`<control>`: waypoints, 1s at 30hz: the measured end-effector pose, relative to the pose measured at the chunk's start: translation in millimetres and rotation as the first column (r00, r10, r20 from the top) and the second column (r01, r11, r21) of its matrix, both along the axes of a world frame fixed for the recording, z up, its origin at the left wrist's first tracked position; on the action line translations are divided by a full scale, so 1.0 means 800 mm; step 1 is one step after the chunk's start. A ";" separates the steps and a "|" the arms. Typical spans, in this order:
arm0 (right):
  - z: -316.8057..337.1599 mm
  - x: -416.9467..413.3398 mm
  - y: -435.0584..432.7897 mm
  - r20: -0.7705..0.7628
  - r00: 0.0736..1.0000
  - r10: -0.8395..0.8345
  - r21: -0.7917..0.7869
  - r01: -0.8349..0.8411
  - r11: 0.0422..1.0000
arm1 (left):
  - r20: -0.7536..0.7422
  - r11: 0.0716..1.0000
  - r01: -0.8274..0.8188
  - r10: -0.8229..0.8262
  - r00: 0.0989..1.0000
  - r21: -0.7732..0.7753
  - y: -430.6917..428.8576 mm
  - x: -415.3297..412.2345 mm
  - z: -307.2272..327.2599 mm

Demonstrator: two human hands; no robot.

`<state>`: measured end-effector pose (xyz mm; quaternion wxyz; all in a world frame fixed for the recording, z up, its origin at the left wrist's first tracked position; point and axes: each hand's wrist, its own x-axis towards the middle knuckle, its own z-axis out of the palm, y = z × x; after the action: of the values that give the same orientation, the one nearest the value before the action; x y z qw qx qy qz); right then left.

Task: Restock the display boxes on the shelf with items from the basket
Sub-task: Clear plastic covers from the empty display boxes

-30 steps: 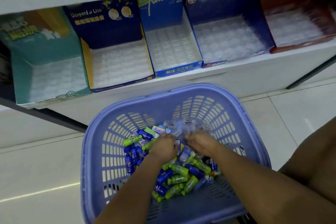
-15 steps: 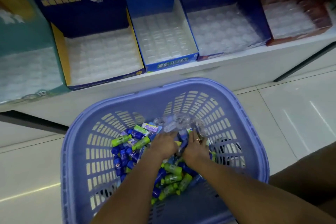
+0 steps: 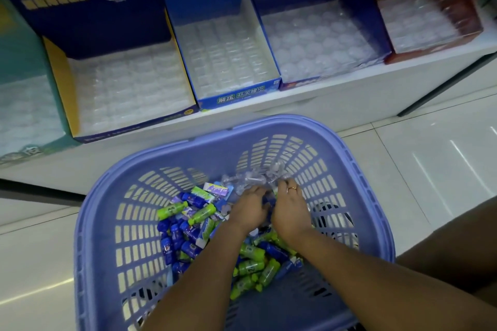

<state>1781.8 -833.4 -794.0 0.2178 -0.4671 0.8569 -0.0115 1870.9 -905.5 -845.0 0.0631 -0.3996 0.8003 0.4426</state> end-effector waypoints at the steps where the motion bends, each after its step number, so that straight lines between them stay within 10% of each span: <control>1: 0.001 -0.002 -0.004 -0.019 1.000 0.015 0.009 -0.015 1.000 | -0.007 0.999 -0.022 0.022 1.000 0.023 0.000 -0.002 0.000; 9: 0.003 -0.023 -0.033 0.042 0.996 -0.084 0.298 0.068 0.952 | 0.001 0.999 0.022 -0.022 1.000 0.047 0.000 0.000 -0.007; 14: -0.010 -0.016 -0.025 0.204 0.952 -0.228 0.227 0.180 0.957 | 0.042 0.874 -0.220 0.224 0.974 0.433 -0.011 -0.018 0.001; 20: -0.010 -0.032 -0.033 0.281 0.910 -0.305 0.288 0.223 0.931 | 0.156 0.893 -0.192 0.139 0.978 0.408 -0.020 -0.020 0.004; 27: 0.003 -0.005 -0.037 0.732 0.417 -0.540 0.387 0.398 0.832 | 0.212 0.951 -0.200 0.151 0.965 0.234 -0.017 0.001 0.024; 30: 0.005 0.018 -0.031 0.713 0.503 -0.489 0.386 0.301 0.872 | 0.285 0.988 -0.036 -0.007 0.959 0.148 -0.018 0.023 0.041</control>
<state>1796.1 -858.2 -789.6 0.6133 -0.1770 0.7494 -0.1757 1889.5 -920.3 -812.3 0.2045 -0.4589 0.7440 0.4405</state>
